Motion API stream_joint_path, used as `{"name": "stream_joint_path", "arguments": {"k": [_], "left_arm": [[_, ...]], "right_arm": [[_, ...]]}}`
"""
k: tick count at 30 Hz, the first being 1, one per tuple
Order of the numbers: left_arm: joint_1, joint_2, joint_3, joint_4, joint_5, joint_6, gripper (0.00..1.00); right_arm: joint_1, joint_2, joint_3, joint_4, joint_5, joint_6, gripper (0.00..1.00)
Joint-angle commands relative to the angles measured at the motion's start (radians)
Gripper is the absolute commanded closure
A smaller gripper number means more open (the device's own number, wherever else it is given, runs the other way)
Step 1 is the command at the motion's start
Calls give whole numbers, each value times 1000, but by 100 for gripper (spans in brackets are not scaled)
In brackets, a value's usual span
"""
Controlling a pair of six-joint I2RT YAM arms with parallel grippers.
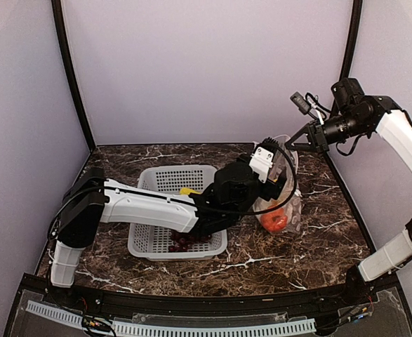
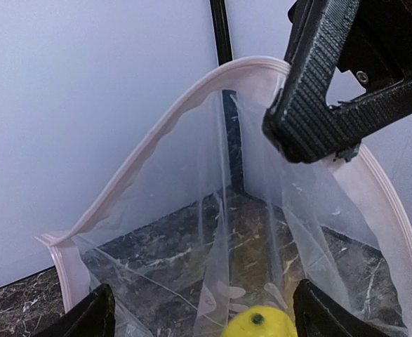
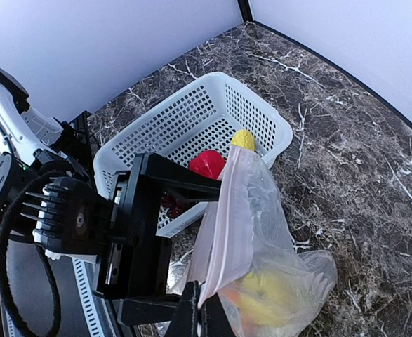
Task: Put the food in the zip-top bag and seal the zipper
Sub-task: Place the fake fruit in the zipper food storage bag, then adjust the zipper food storage bag at the center of the board.
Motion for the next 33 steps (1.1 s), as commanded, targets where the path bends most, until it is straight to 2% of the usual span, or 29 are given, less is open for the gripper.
{"name": "stream_joint_path", "arguments": {"k": [1, 5, 9, 12, 16, 20, 25, 28, 30, 33], "left_arm": [[0, -148, -53, -20, 64, -14, 13], [-2, -259, -140, -33, 93, -79, 12], [-2, -373, -274, -39, 85, -237, 25], [-1, -432, -324, -137, 88, -360, 33], [0, -438, -289, -305, 140, -566, 43], [0, -379, -202, -413, 207, -767, 45], [4, -319, -111, -487, 197, -847, 44], [29, -286, -84, -520, 219, -943, 47], [56, -265, -85, -506, 282, -1013, 55], [102, -226, -83, -447, 397, -1102, 71]], "right_arm": [[-6, -32, -22, 32, -28, 6, 100], [-7, -26, -34, 40, -23, 2, 100], [-8, -23, -41, 51, -2, -4, 100], [-7, -20, -41, 55, 22, -12, 100], [-5, -13, -42, 64, 21, -14, 100], [0, 0, -33, 64, 19, -14, 100], [7, -6, -33, 60, 25, -18, 100], [12, -12, -43, 60, 31, -18, 100], [13, -18, -54, 61, 35, -21, 100], [14, -27, -65, 68, 50, -25, 100]]}}
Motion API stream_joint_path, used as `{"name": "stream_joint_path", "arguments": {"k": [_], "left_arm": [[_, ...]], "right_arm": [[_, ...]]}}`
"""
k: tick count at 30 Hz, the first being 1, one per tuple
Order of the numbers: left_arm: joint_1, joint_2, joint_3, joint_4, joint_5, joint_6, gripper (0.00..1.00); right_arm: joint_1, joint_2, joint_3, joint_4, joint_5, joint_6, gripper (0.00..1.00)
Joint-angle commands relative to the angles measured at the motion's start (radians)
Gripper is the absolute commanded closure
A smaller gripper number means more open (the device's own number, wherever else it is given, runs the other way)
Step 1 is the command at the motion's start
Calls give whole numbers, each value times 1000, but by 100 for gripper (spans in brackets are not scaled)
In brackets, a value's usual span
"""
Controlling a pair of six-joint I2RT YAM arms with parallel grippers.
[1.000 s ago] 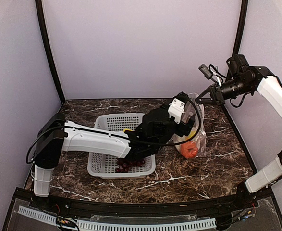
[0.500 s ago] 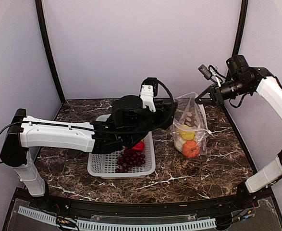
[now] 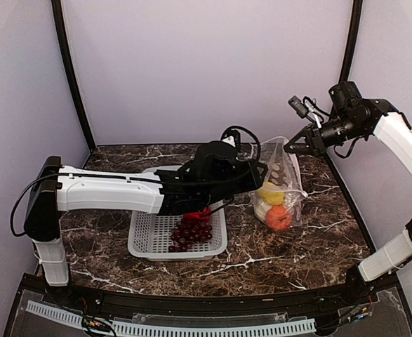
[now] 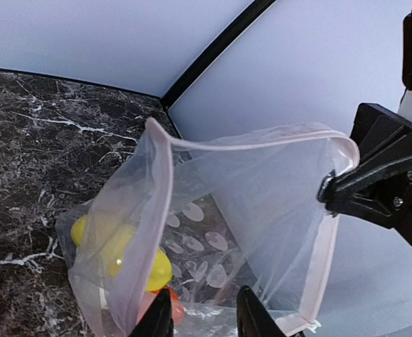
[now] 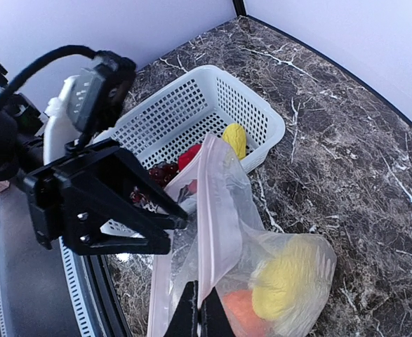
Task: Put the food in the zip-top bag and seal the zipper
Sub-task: Adjust the zipper food storage bag at the center of the board.
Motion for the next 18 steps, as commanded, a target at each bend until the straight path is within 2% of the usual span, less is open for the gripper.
{"name": "stream_joint_path", "arguments": {"k": [1, 2, 4, 6, 10, 13, 18], "left_arm": [[71, 62, 28, 28, 199, -197, 75], [83, 73, 37, 48, 249, -219, 83], [94, 100, 51, 74, 302, -240, 93], [97, 108, 68, 83, 328, -239, 98], [106, 103, 145, 27, 339, -172, 99], [109, 86, 206, -39, 327, -107, 99], [110, 33, 183, -6, 298, 4, 99]], "right_arm": [[8, -25, -26, 30, 26, -17, 100], [8, -25, -29, 32, 31, -17, 100], [8, -20, -32, 36, 55, -9, 100], [8, -11, -26, 41, 101, 3, 100], [-15, 21, 37, 49, 224, 33, 100], [-55, 48, 124, 48, 250, 47, 100], [-109, 76, 302, 73, 295, 67, 100]]}}
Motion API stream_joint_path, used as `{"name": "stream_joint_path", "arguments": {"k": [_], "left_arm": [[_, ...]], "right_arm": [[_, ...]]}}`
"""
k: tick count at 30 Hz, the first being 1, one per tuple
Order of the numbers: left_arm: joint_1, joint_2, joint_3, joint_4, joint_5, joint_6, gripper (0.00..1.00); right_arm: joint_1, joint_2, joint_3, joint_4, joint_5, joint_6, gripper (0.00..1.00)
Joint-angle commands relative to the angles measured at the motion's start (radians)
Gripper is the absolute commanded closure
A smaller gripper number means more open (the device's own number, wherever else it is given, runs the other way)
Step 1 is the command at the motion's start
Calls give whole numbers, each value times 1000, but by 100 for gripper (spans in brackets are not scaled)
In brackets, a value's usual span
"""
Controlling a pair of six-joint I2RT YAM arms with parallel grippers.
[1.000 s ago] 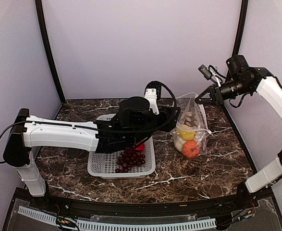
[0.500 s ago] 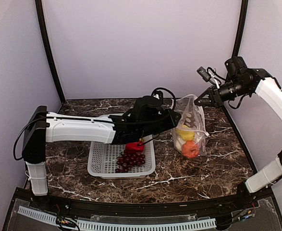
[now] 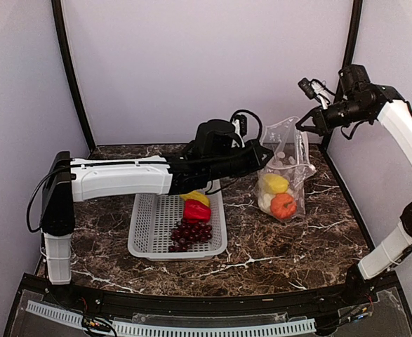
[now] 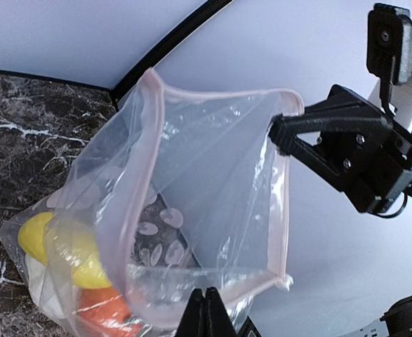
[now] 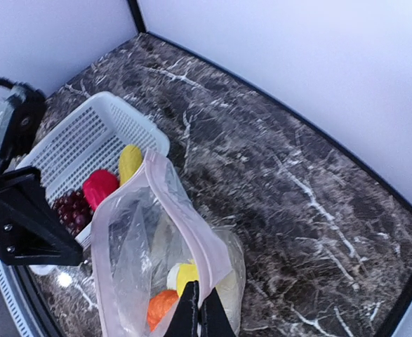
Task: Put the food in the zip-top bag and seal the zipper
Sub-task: Adjust the zipper food storage bag at the center of the board.
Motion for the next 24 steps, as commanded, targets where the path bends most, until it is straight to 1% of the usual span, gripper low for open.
{"name": "stream_joint_path", "arguments": {"k": [1, 2, 4, 6, 9, 13, 14, 17, 18, 19, 20, 21, 24], "left_arm": [[-1, -97, -19, 9, -4, 130, 99], [-1, -102, -40, 33, -1, 140, 95], [-1, -113, -72, 56, 5, 152, 78], [-1, -124, -105, 64, 11, 163, 68], [3, -158, -159, 43, -7, 182, 61], [15, -232, -268, -19, -57, 217, 51], [17, -243, -296, -57, -66, 223, 48], [24, -280, -323, -156, -122, 231, 45], [24, -283, -332, -189, -132, 221, 44], [24, -280, -340, -195, -131, 179, 44], [24, -269, -360, -185, -111, 151, 45], [24, -258, -382, -143, -95, 89, 46], [18, -177, -389, -35, 3, -18, 47]], "right_arm": [[-38, 0, 143, 79, 70, 39, 100], [-39, -8, 138, 102, 74, 44, 100], [-38, -21, 98, 139, 48, 57, 100], [-31, -21, 48, 136, -5, 53, 100], [6, -26, -58, 121, -62, 26, 100], [64, -55, -228, 137, -69, -17, 100], [70, -58, -254, 136, -76, -26, 100], [76, -58, -298, 134, -101, -34, 100], [76, -57, -303, 137, -108, -32, 100], [75, -56, -306, 142, -117, -29, 100], [75, -52, -307, 144, -125, -27, 100], [77, -47, -306, 146, -133, -24, 100], [83, -22, -290, 143, -156, -17, 100]]}}
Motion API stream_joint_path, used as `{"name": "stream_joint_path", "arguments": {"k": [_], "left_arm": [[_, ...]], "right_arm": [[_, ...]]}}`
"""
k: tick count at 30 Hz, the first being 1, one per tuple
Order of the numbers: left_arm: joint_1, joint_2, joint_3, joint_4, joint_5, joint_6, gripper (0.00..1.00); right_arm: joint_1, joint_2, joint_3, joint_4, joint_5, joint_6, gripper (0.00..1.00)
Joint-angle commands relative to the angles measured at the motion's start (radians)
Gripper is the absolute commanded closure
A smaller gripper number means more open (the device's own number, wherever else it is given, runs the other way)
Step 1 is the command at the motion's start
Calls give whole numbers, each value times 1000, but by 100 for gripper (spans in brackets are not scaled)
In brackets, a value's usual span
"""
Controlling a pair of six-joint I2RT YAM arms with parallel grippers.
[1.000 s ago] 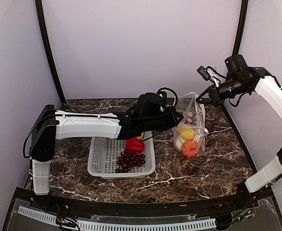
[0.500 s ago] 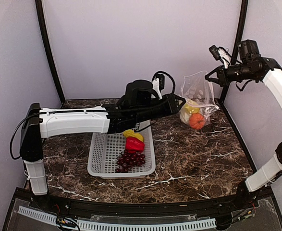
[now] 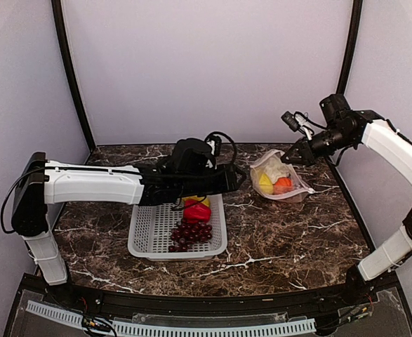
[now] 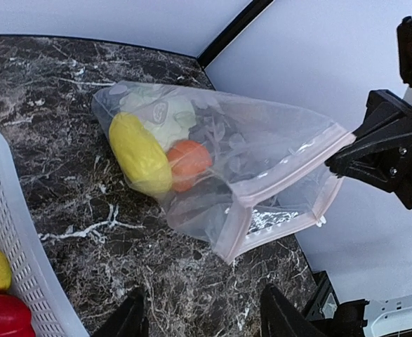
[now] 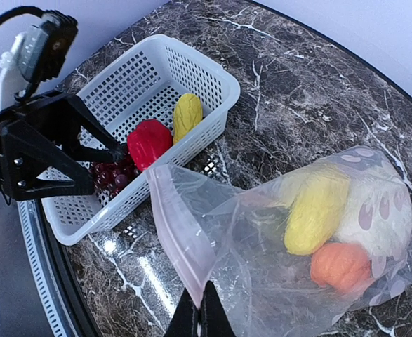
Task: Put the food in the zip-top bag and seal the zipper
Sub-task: Adjust the zipper food storage bag at the center of the board.
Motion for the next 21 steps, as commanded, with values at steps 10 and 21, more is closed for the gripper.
{"name": "stream_joint_path", "arguments": {"k": [10, 21], "left_arm": [[-74, 238, 112, 203, 68, -217, 35], [-57, 360, 133, 263, -36, -477, 57]], "right_arm": [[54, 40, 44, 17, -82, 14, 100], [70, 26, 40, 17, -87, 21, 100]]}}
